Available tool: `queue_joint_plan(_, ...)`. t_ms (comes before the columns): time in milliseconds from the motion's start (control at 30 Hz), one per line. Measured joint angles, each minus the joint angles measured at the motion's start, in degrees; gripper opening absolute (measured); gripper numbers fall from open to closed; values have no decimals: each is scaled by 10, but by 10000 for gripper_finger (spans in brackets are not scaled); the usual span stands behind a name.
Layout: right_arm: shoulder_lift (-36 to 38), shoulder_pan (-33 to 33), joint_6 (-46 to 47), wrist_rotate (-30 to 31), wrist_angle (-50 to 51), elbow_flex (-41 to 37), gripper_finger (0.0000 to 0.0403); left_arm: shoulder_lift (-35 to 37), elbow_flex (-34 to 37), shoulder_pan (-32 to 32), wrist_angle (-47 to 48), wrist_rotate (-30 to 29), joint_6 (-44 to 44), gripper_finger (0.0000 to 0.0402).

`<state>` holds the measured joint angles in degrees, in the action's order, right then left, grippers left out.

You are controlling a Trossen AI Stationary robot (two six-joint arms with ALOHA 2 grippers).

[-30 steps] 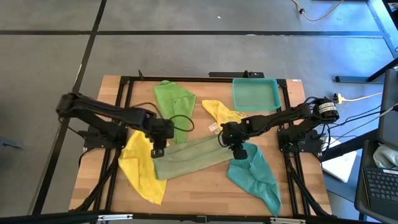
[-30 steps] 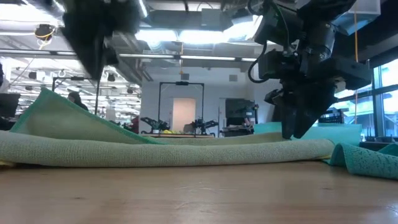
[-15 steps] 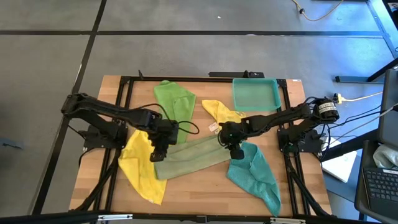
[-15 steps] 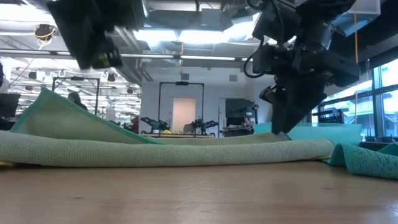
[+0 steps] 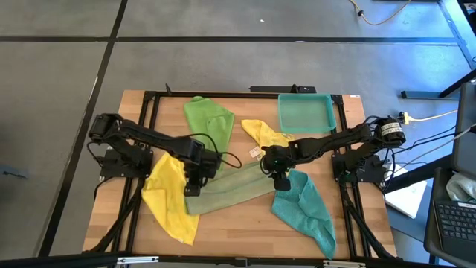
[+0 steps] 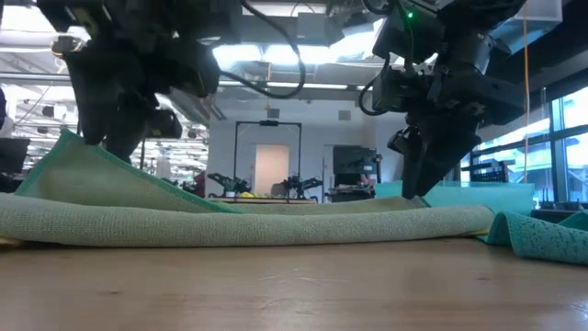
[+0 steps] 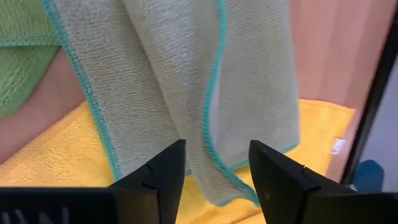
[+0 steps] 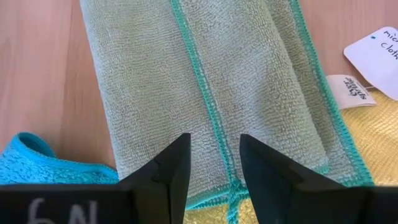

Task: Fold microfiber towels
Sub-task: Fold the light green microfiber cloth

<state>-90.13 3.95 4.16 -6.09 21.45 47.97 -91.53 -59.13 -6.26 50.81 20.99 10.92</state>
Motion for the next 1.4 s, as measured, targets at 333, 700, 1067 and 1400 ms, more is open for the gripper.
queue_joint_plan(333, 0, 0, -1, 0, -20, 0, 140, -7, 0, -13, 2, -35, 8, 105)
queue_joint_plan(700, 0, 0, -62, 0, -67, 0, 140, -5, 0, -13, 14, -80, 37, 3)
queue_joint_plan(1067, -22, 0, -122, 1, -58, 0, 140, -3, 0, -13, 50, -169, 84, 1)
queue_joint_plan(1400, -43, 0, -135, 5, -53, 0, 140, -3, 0, -13, 62, -201, 142, 0)
